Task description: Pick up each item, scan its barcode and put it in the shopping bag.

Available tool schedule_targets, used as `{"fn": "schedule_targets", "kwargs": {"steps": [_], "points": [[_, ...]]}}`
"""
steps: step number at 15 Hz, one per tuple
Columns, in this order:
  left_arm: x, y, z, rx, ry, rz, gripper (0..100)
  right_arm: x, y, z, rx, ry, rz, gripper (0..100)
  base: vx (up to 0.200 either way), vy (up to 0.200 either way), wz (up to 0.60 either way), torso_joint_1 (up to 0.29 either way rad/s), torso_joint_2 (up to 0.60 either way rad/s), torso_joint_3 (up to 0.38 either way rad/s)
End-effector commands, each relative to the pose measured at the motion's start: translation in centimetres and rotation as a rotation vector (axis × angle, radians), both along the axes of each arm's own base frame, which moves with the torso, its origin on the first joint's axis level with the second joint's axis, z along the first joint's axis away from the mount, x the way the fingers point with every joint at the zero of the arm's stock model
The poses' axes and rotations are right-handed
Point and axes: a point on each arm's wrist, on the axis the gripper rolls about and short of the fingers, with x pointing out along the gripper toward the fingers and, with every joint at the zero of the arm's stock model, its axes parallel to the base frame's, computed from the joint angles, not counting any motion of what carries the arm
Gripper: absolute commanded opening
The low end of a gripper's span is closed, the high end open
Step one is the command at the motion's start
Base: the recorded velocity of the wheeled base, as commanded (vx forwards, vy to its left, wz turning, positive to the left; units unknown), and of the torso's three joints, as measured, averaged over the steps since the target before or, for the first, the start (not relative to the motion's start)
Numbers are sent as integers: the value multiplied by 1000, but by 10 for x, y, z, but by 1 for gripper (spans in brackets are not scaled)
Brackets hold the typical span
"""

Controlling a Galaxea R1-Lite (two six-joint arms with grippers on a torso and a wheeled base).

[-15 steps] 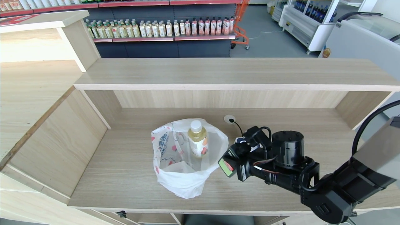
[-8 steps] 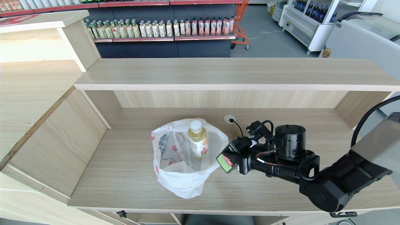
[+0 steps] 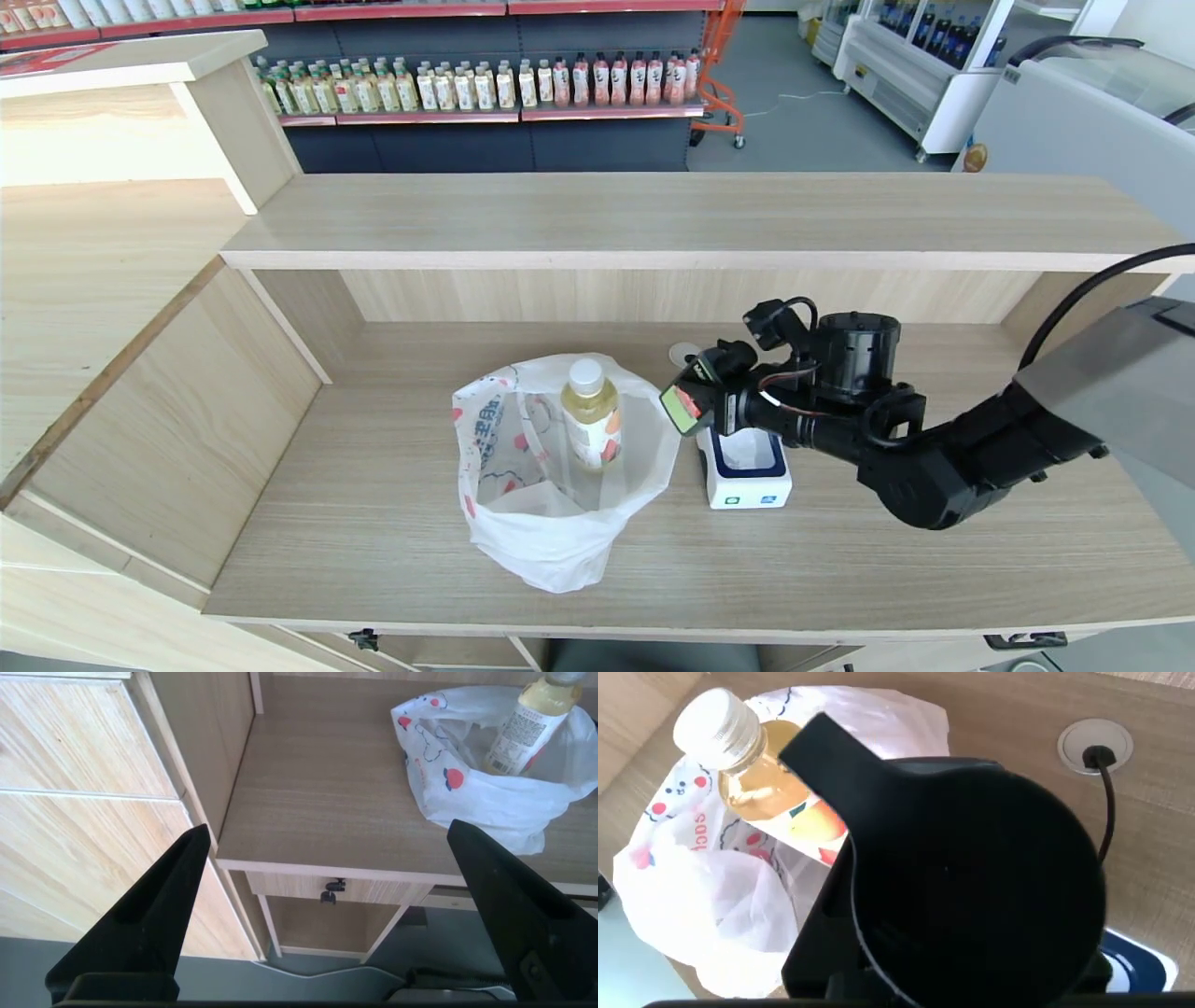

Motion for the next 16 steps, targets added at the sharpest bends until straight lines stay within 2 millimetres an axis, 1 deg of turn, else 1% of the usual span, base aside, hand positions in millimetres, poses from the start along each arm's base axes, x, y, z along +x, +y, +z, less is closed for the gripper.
{"fn": "schedule_targets", "kwargs": {"steps": [1,3,4,6,8,12,16], "points": [[0,0,0,0,-1,0,100,19,12,-16,-5,11,10,0,0,0,0,0,0,0],[0,0,0,0,-1,0,100,31,19,-23,-3,5,20,0,0,0,0,0,0,0],[0,0,0,0,-1,0,100,34,22,-28,-1,9,41,0,0,0,0,0,0,0],[0,0,0,0,-1,0,100,37,25,-37,-1,20,74,0,0,0,0,0,0,0],[0,0,0,0,-1,0,100,39,26,-41,-12,16,109,0,0,0,0,0,0,0],[0,0,0,0,-1,2,100,41,24,-43,-66,-39,158,0,0,0,0,0,0,0],[0,0,0,0,-1,0,100,36,23,-35,-65,-48,183,0,0,0,0,0,0,0]]}}
